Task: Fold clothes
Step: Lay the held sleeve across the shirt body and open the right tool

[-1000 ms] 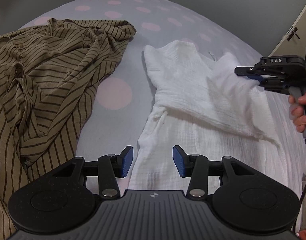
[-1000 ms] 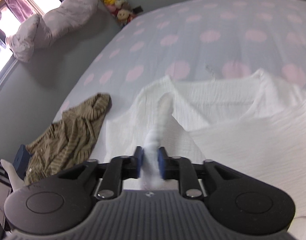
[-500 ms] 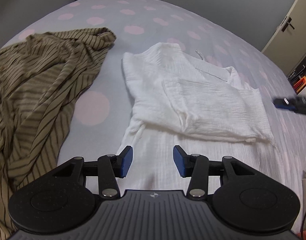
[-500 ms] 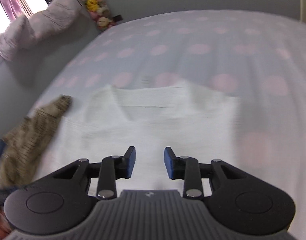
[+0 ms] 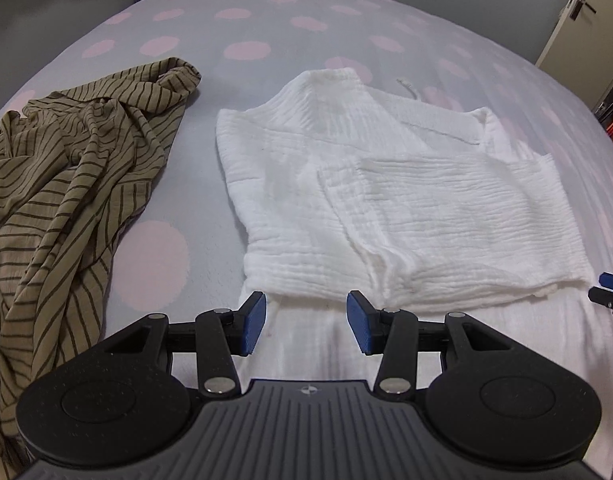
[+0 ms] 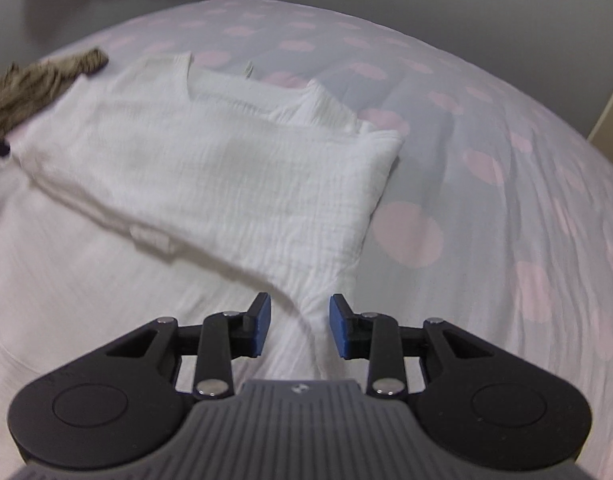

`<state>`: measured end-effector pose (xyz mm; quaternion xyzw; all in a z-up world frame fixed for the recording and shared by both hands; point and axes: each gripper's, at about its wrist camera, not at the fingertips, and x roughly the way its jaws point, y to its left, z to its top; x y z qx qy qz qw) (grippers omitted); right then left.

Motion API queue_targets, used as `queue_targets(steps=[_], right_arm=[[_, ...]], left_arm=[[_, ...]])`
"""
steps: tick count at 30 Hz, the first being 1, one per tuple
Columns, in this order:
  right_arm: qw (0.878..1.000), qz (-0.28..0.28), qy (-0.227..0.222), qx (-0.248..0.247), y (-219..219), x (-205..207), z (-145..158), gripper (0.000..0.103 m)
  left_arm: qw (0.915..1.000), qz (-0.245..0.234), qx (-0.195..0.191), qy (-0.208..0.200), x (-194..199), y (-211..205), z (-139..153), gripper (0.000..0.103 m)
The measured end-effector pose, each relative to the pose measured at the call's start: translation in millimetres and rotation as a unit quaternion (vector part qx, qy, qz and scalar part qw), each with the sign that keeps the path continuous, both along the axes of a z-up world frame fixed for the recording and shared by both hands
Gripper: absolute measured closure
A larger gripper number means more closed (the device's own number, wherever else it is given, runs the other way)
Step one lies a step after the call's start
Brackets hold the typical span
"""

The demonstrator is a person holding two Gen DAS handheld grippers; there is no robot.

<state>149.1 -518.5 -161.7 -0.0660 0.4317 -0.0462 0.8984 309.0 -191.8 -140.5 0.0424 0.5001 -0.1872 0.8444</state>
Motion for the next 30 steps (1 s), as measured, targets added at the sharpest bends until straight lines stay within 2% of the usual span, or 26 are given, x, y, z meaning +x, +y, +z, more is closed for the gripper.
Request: queue_targets(steps=[4,8,10,12,19,22,25,28,30], right_arm=[[0.998,0.02,-0.004,-0.06,12,2,-17,0.067],[0.989,0.036,-0.026,-0.138,27,7,-27,0.066],[0.985,0.045,-0.032,-0.164,31,9,-29,0.07],[0.984,0.044,-0.032,-0.169,29,10,-29,0.087],[0.99,-0.029,-0.035,-0.133,-13,-2,-15,0.093],[0.994,-0.062,-0.023,-0.092,-39,-5,-13,0.094],[0.996,-0.073,-0.01,-0.041,-54,-8,-17,0.094],[0.997,-0.075,-0.002,0.003,-62,-12,-14,0.092],[0.997,-0.075,0.004,0.018,-67,-16,-5,0.082]], left_arm=[[0.9998,0.003,0.018,0.004,6,0,-12,0.06],[0.9995,0.014,0.022,0.015,8,2,-24,0.06],[0.9994,0.014,0.028,0.014,7,1,-28,0.06],[0.9993,0.011,0.035,0.01,6,0,-30,0.06],[0.9991,0.015,0.039,0.012,8,-1,-32,0.06],[0.999,0.016,0.039,0.011,8,-1,-34,0.06],[0.999,0.016,0.04,0.012,9,-1,-35,0.06],[0.9993,0.009,0.035,0.007,9,-1,-31,0.061],[0.9998,0.001,0.019,-0.007,7,1,-22,0.061]])
